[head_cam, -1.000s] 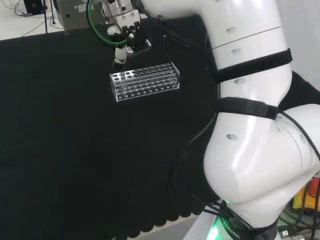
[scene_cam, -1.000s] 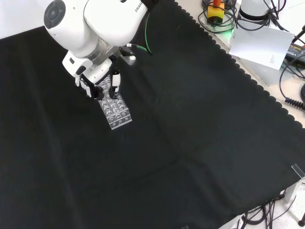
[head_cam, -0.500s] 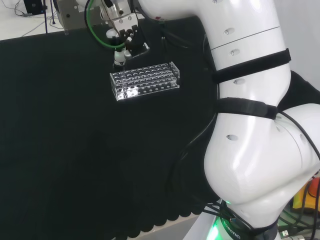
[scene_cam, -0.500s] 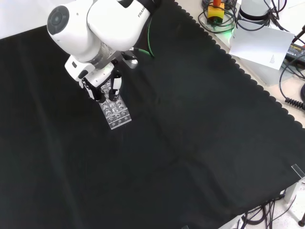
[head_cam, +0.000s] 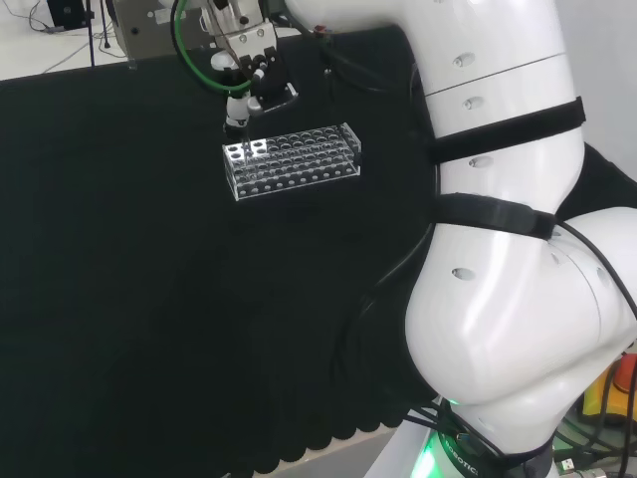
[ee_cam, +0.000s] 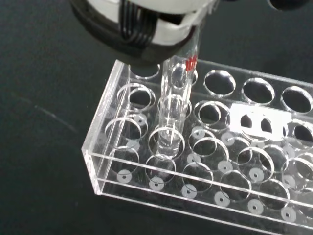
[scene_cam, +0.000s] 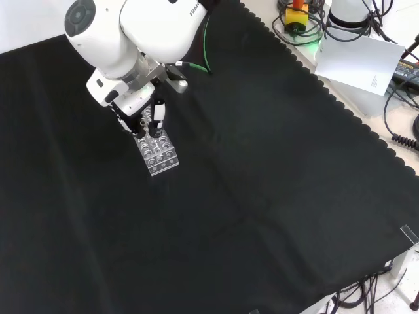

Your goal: Pick up the test tube.

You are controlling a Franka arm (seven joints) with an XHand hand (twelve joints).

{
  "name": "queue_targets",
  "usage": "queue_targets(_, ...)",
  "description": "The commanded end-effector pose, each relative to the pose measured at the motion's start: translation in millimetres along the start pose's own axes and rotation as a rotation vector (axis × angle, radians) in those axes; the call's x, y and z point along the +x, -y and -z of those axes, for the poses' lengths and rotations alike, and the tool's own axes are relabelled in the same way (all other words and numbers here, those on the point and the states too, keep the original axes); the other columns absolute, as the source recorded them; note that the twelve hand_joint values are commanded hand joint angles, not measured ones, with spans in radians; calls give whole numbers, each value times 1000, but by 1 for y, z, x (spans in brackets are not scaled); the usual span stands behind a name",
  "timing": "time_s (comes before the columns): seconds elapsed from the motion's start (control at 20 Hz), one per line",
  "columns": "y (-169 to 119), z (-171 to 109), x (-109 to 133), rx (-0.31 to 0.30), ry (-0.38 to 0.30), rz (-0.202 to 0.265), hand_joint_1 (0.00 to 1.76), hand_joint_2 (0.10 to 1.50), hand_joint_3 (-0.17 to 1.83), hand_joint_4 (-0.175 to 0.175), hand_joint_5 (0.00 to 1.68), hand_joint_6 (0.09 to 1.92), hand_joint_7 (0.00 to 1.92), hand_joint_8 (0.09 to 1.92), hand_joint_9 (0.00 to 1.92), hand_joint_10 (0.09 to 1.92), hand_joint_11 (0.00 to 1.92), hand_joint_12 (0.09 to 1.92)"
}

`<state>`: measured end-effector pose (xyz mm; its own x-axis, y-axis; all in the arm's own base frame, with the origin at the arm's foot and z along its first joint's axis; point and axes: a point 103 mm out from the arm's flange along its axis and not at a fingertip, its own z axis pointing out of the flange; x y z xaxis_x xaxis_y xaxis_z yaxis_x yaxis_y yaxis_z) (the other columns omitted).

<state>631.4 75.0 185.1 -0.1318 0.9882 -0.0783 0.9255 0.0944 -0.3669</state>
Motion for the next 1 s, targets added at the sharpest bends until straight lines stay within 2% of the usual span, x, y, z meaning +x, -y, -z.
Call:
queue_targets(0.05, 8, 6, -10, -16, -64, 14, 1240, 675, 508, -175, 1547, 87, 1852, 229, 1769, 208, 1450, 716)
queue_targets(0.15, 13, 9, -12, -48, -81, 35, 1240, 659, 535, -175, 1553, 87, 1858, 220, 1778, 199, 1452, 715)
queue_targets(0.3, 19, 16, -15, -51, -86, 23, 1240, 651, 548, -175, 1556, 87, 1865, 216, 1784, 196, 1454, 716)
queue_targets(0.4, 20, 20, -14, -48, -102, 46, 1241, 642, 563, -175, 1559, 87, 1871, 211, 1790, 192, 1458, 716)
queue_targets(0.6, 25, 26, -24, -67, -132, 37, 1242, 630, 584, -175, 1563, 87, 1878, 201, 1798, 186, 1460, 715)
queue_targets(0.75, 29, 38, -24, -71, -128, 37, 1242, 628, 586, -175, 1564, 87, 1879, 199, 1800, 185, 1461, 715)
queue_targets(0.8, 30, 43, -23, -80, -131, 53, 1242, 628, 587, -175, 1564, 87, 1880, 199, 1800, 185, 1461, 715)
queue_targets(0.95, 33, 56, -22, -93, -122, 63, 1242, 626, 589, -175, 1565, 87, 1881, 198, 1801, 184, 1463, 716)
queue_targets(1.0, 33, 62, -16, -89, -107, 44, 1242, 626, 590, -175, 1565, 87, 1882, 197, 1802, 184, 1463, 716)
